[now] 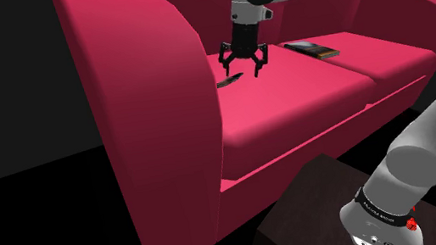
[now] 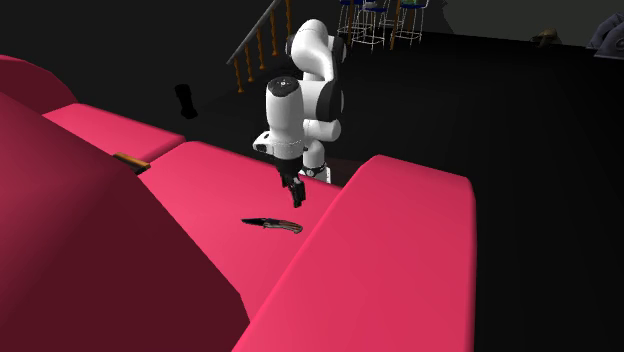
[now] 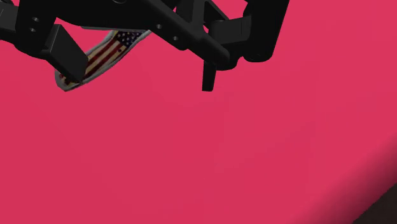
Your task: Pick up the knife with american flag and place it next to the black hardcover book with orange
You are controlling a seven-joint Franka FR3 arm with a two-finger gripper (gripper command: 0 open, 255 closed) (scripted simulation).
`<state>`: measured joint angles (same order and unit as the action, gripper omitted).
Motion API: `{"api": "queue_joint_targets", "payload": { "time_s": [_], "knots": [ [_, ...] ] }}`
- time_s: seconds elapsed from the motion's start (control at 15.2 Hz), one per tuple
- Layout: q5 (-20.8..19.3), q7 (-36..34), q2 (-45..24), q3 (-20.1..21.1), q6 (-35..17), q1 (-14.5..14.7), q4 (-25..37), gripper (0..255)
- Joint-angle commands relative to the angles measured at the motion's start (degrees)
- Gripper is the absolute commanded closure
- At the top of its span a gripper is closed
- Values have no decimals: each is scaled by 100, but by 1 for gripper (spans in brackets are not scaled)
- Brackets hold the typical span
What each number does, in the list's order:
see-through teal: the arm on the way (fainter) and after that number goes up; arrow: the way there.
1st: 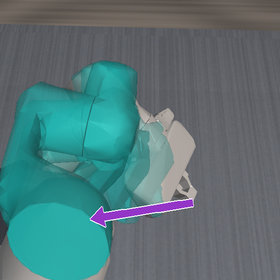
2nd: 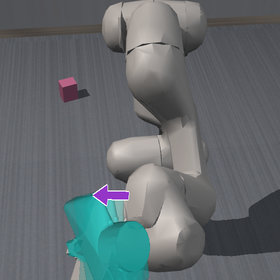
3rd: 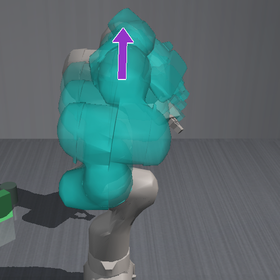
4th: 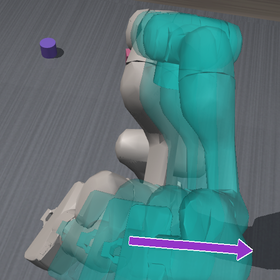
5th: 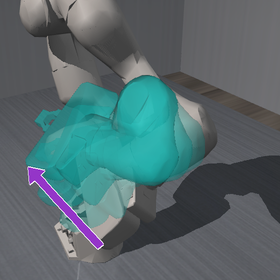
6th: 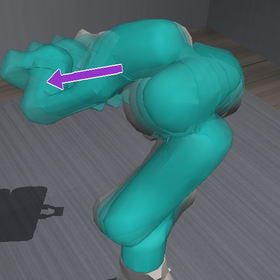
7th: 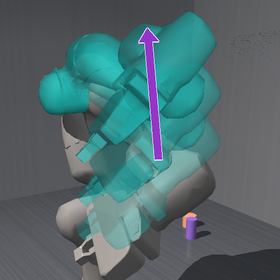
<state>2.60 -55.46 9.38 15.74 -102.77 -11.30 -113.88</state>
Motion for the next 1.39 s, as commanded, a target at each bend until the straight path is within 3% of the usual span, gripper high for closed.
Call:
{"api": "queue_joint_targets", "payload": {
  "time_s": [0.0, 0.33, 0.86, 1.32],
  "knots": [
    [-122, -654, -436, 14, 18, -111, 454, 0],
    [-379, -1959, -1319, -75, 71, -239, 1383, 0],
    [-392, -1968, -1353, -84, -505, -236, 840, 0],
    [-392, -1969, -1355, -84, -503, -236, 843, 0]
  ]
}}
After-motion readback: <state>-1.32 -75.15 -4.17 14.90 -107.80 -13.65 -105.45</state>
